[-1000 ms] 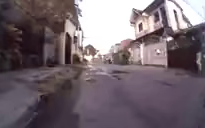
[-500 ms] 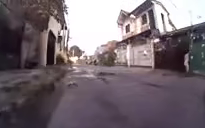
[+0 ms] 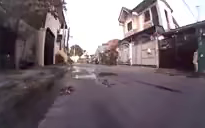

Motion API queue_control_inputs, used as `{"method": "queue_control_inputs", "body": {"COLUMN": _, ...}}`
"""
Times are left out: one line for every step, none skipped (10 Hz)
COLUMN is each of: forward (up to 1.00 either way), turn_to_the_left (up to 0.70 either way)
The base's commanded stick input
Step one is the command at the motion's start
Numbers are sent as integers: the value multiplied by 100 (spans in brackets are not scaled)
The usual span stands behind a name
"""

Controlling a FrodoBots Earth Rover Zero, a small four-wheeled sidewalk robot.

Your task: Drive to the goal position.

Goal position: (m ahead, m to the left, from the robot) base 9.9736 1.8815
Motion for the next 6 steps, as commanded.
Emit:
{"method": "queue_control_inputs", "body": {"forward": 100, "turn_to_the_left": 0}}
{"method": "queue_control_inputs", "body": {"forward": 100, "turn_to_the_left": 0}}
{"method": "queue_control_inputs", "body": {"forward": 100, "turn_to_the_left": 0}}
{"method": "queue_control_inputs", "body": {"forward": 100, "turn_to_the_left": 0}}
{"method": "queue_control_inputs", "body": {"forward": 100, "turn_to_the_left": 0}}
{"method": "queue_control_inputs", "body": {"forward": 100, "turn_to_the_left": 25}}
